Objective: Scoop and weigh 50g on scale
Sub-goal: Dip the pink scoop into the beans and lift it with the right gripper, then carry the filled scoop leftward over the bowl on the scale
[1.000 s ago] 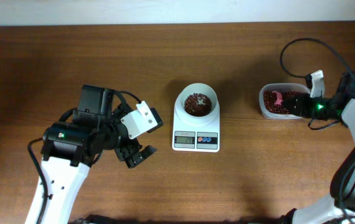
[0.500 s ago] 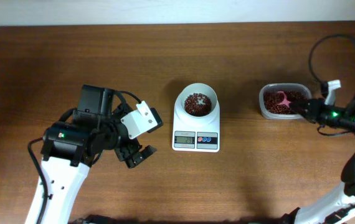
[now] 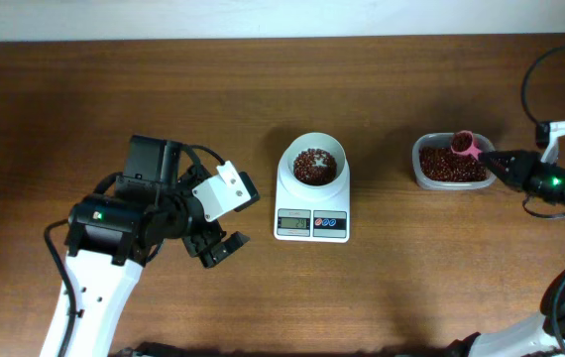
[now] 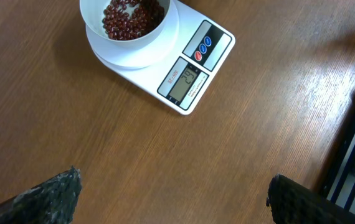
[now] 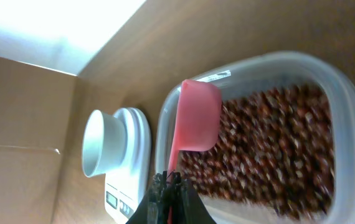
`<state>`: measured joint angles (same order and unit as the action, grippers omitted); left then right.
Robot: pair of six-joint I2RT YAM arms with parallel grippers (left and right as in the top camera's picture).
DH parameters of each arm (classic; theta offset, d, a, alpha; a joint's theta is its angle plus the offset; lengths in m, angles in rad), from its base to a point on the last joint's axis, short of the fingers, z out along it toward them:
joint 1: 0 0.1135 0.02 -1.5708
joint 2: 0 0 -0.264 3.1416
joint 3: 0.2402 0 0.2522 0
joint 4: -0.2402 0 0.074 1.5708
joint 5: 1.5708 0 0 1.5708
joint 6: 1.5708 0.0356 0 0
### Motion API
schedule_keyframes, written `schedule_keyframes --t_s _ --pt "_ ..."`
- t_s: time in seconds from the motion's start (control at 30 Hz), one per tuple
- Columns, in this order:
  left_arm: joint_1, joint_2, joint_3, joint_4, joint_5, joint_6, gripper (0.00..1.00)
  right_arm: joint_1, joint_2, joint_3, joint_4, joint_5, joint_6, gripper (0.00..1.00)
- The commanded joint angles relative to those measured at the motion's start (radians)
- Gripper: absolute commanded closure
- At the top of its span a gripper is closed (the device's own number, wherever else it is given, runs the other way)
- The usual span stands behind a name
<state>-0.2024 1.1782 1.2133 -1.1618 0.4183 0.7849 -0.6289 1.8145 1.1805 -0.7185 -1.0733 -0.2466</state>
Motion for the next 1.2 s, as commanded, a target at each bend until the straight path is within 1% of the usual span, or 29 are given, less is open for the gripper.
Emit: schedule_keyframes --t_s 0.0,0.13,0.17,0.27,0.37,0.63,0.93,1.03,1.17 --pt "0.005 0.0 -0.002 0.001 0.004 -0.008 0.01 0.0 -0.019 -0.003 -0.011 0.053 -0.016 0.96" --pt "0.005 0.0 -0.002 0.001 0.004 -0.008 0.01 0.0 -0.019 -0.003 -0.011 0.002 -0.017 0.96" --pt "0.005 0.0 -0.002 0.001 0.004 -0.008 0.01 0.0 -0.019 -0.003 -0.011 -0.012 -0.038 0.96" --pt "0.005 0.0 -0.002 0.001 0.004 -0.008 0.01 0.0 -0.019 -0.003 -0.036 0.091 -0.027 0.96" --pt "0.005 0.0 -0.002 0.001 0.004 -0.008 0.01 0.0 -0.019 -0.003 -0.037 0.077 -0.027 0.96" --pt "0.005 0.0 -0.002 0.001 0.004 -0.008 0.01 0.0 -0.019 -0.003 -0.05 -0.111 -0.027 0.96" --pt "0.005 0.0 -0.002 0.001 0.004 -0.008 0.01 0.001 -0.019 -0.003 -0.084 -0.261 -0.027 0.96" --pt "0.005 0.0 -0.002 0.001 0.004 -0.008 0.01 0.028 -0.019 -0.003 -0.092 -0.263 -0.027 0.96" --pt "0.005 0.0 -0.002 0.001 0.004 -0.008 0.01 0.134 -0.019 -0.003 -0.091 -0.263 -0.026 0.96"
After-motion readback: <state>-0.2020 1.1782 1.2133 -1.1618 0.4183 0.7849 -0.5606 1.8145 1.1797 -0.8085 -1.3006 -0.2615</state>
